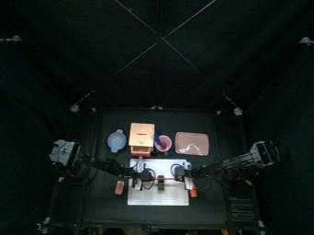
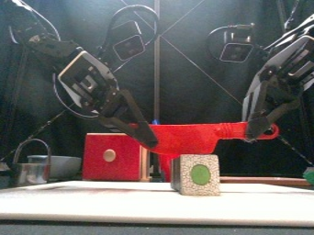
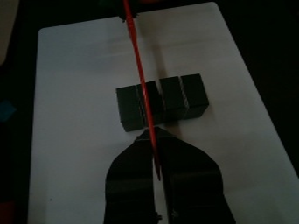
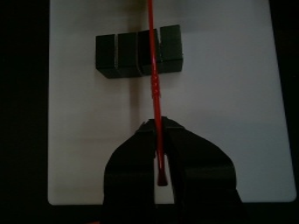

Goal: Place sushi on board then cut the sushi with the knife then place the pieces on the plate
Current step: Cut the sushi into 4 pieces

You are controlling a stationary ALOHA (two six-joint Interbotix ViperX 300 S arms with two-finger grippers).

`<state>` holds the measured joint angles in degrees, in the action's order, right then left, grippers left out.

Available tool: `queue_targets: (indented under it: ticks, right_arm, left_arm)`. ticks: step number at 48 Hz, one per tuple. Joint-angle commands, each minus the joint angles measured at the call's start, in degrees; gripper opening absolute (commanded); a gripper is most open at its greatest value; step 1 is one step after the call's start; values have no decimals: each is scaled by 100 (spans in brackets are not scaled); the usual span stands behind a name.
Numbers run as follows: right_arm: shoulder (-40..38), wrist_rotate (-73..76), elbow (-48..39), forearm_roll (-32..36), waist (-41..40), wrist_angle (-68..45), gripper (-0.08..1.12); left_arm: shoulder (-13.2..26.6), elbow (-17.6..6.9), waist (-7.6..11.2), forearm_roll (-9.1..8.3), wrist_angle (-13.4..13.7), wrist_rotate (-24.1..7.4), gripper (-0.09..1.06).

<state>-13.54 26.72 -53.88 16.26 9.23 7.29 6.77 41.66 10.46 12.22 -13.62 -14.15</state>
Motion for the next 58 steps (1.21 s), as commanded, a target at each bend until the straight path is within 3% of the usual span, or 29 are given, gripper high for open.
queue_targets:
  ticks: [1,15,27,33,39,44,49,51,58]
  right_arm:
    - [-114,0,0,123,-79,44,30]
    - [-88,-18,9,141,-123,44,30]
    - [123,18,0,193,-176,-44,30]
    - [598,18,18,202,-176,-185,30]
    - [729,-35,123,378,-396,-264,30]
    - [457,-26,211,809,-642,-123,30]
    - [35,26,272,905,-615,-88,30]
    - [-176,44,308,879,-527,-88,30]
    - [-448,35,237,712,132,-105,30]
  left_arm:
    - [-26,-132,26,-105,-9,-26,29]
    - [53,-123,26,-105,9,-18,29]
    - [439,-176,35,-105,9,-18,29]
    - [650,-211,53,-105,9,-18,29]
    - [571,-176,-62,-132,9,-44,29]
    - [299,-114,-369,-352,18,-44,29]
    - [-62,-114,-396,-545,18,-44,29]
    - [-220,-114,-369,-589,18,-44,29]
    - [-299,-62,176,-589,26,-18,29]
